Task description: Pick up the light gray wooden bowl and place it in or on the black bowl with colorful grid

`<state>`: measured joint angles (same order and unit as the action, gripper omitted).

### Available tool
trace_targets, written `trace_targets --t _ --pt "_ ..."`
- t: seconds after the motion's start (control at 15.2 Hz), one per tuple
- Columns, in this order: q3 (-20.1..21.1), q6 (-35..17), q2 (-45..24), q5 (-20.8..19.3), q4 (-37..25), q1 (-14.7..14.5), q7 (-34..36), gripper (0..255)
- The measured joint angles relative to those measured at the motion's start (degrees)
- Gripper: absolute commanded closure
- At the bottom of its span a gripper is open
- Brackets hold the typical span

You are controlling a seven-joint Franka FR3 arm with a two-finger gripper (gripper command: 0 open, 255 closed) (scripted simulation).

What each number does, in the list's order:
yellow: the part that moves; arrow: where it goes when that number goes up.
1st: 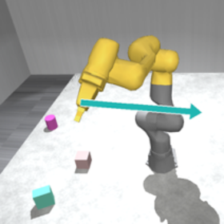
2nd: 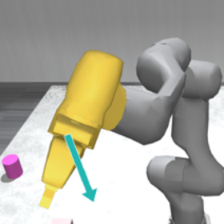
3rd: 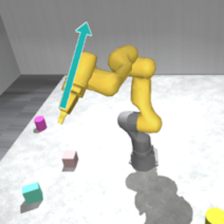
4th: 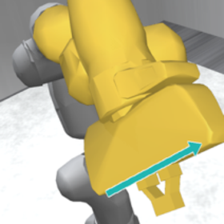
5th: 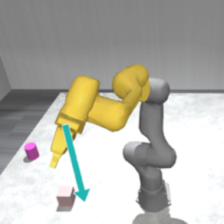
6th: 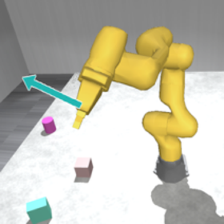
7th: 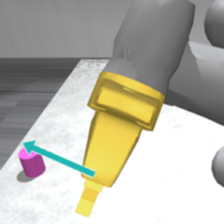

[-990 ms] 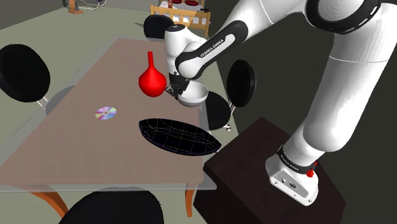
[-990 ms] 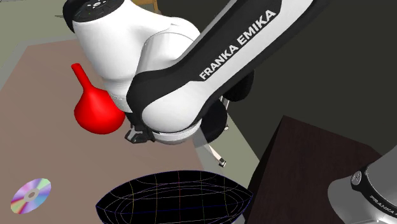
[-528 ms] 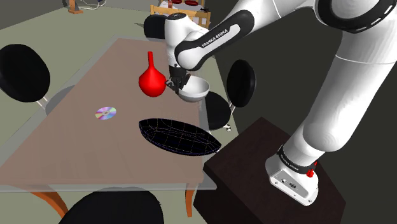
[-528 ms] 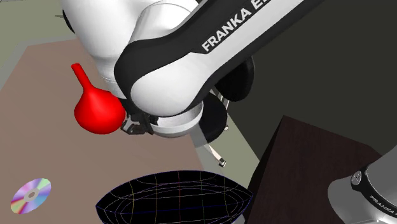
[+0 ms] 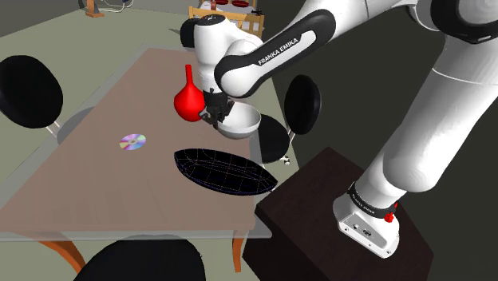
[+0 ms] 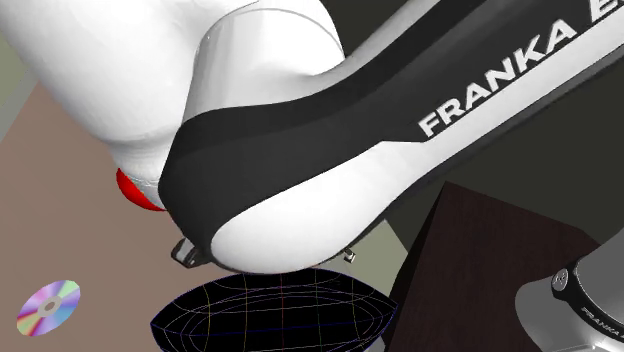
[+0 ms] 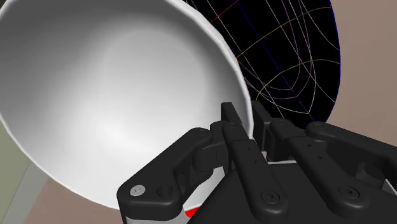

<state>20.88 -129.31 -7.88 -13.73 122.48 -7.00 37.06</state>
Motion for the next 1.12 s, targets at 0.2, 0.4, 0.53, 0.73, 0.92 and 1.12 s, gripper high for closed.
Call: trace_targets --t 0.2,0.4,0.53,0.73,0.92,1.12 --pt "1.70 1.45 0.84 0.41 -0.12 -2.11 3.37 255" --pt "3.74 3.00 1.58 0.86 -0.33 -4.60 7.43 255" --pt "4.85 3.34 1.89 0.97 -0.02 -5.96 9.83 255" --pt "5.70 3.51 1.21 0.58 -0.42 -7.17 12.14 255" --pt "5.60 1.93 -0.15 -0.46 0.12 -7.42 13.22 255" --pt "5.31 -0.16 -1.85 -1.82 0.83 -7.61 14.35 255"
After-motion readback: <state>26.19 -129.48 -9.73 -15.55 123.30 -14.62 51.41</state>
